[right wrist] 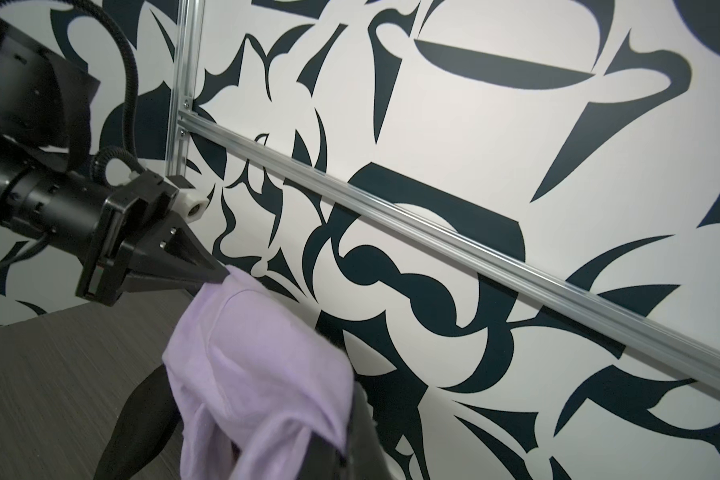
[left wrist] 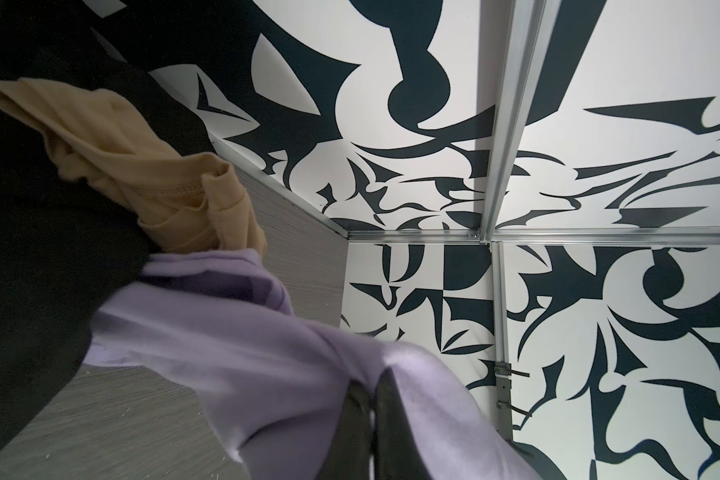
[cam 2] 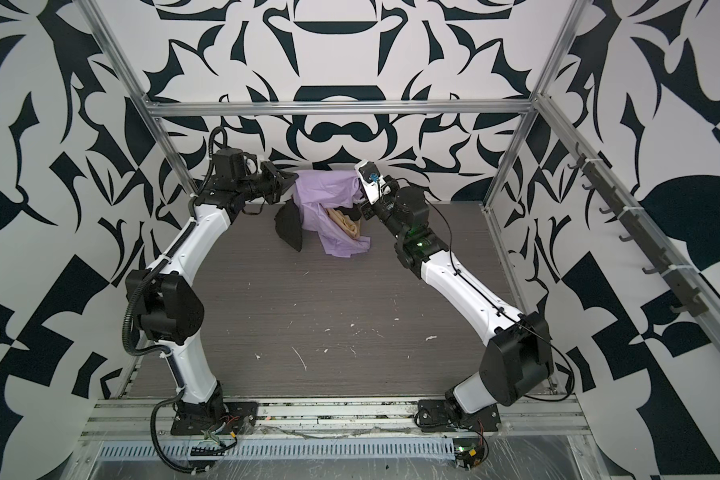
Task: Pick out a specific cloth from the pile
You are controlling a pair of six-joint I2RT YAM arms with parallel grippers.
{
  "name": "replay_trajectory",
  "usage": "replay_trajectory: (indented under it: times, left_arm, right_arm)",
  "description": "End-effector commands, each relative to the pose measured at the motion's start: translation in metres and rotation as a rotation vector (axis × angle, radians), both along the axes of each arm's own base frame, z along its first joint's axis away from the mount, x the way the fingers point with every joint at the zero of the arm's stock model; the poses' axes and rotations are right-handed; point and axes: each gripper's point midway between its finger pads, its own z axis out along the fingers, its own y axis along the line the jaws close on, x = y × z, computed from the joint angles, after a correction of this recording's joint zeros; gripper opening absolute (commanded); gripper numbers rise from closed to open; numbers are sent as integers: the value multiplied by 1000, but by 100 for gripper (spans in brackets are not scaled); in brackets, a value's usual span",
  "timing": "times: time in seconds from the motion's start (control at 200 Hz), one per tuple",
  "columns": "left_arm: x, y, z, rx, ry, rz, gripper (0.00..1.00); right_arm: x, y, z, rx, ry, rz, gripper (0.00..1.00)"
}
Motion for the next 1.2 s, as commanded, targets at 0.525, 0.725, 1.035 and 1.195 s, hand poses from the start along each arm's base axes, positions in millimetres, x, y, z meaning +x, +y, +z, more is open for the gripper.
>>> replay_trajectory:
  times: [0.525, 0.725, 1.035, 1.195]
  left_arm:
    - [7, 2, 100, -94, -223, 18, 0]
    - [3, 0, 116, -111, -245, 10, 0]
    - [-21, -8, 158, -131, -332, -8, 0]
    - [-34, -9, 179, -137, -377, -8, 0]
  right_arm:
    - [-32, -23, 108, 121, -129, -49, 0]
    - [-36, -25, 120, 133, -146, -50, 0]
    - [-38, -33, 129, 133, -147, -84, 0]
    - [-41, -39, 134, 138, -158, -109, 0]
